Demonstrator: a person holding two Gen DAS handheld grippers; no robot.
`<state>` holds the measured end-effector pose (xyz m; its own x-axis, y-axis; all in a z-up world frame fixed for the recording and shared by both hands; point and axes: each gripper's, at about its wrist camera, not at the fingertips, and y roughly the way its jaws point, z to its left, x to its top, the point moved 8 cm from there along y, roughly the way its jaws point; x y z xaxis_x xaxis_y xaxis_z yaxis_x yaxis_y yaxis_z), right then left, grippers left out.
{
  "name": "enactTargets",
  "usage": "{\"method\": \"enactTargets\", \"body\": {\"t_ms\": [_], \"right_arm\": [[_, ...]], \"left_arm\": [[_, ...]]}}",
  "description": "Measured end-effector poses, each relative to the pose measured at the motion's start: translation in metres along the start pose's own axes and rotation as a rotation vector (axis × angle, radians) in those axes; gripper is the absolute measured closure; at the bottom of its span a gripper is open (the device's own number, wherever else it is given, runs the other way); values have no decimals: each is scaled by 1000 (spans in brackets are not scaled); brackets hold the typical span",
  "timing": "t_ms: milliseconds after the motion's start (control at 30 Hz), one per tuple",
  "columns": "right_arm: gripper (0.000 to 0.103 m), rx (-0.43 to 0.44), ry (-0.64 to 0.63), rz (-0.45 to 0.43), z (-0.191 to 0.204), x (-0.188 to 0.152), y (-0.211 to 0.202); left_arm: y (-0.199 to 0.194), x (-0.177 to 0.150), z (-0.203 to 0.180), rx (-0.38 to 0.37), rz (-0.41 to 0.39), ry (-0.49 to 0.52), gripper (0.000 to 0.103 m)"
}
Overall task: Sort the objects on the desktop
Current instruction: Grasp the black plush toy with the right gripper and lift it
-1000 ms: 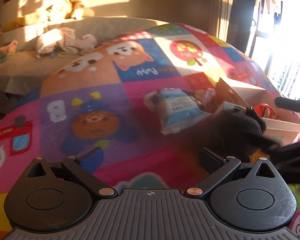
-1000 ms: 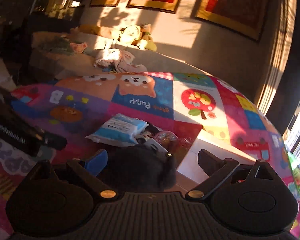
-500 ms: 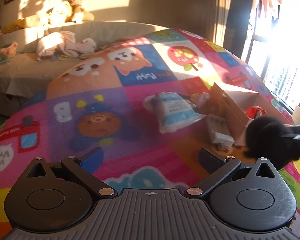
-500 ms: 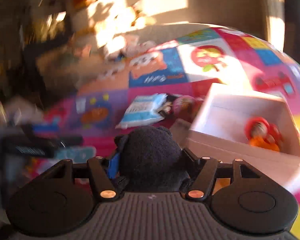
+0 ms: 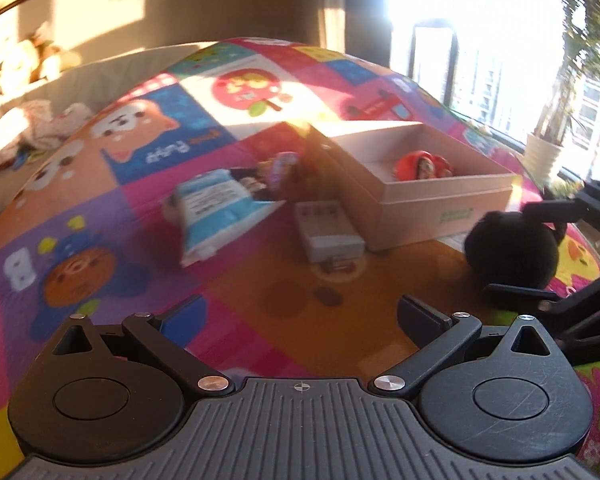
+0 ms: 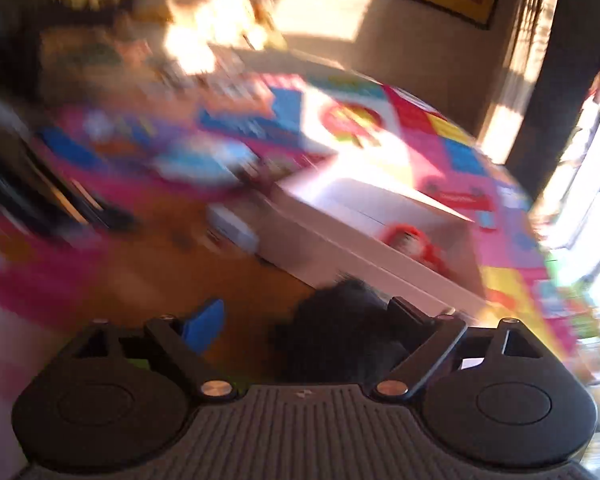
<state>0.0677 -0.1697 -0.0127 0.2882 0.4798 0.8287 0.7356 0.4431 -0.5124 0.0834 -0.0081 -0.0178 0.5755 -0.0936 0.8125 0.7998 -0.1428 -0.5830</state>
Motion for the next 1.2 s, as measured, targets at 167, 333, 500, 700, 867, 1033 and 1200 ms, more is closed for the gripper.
{"method": "enactTargets", "body": {"t_ms": [167,333,500,700,867,1033,1200], "right_arm": [[17,82,127,-82,-6,11,-21],[15,-23,293,-122,-50,-1,-43],[13,-119,378,-100,-73,-23,-44],[9,-130,424,-64,-76,-37,-35],[3,-168,487,-70,-83,-47,-30],[3,-179,525,-67,-86,-55,-27],[3,-169,531,-64,-85,-57,-26]], "left_arm": [[38,15,-17,-31,2,32,0],[78,30,-20,-37,36,5,2],[100,36,-24,-22,57,33,23],[103,32,-11,-1,66,65,22],[102,37,23,47,77,-12,24],[117,41,19,3,107,53,23],[126,51,14,-33,103,74,50]]}}
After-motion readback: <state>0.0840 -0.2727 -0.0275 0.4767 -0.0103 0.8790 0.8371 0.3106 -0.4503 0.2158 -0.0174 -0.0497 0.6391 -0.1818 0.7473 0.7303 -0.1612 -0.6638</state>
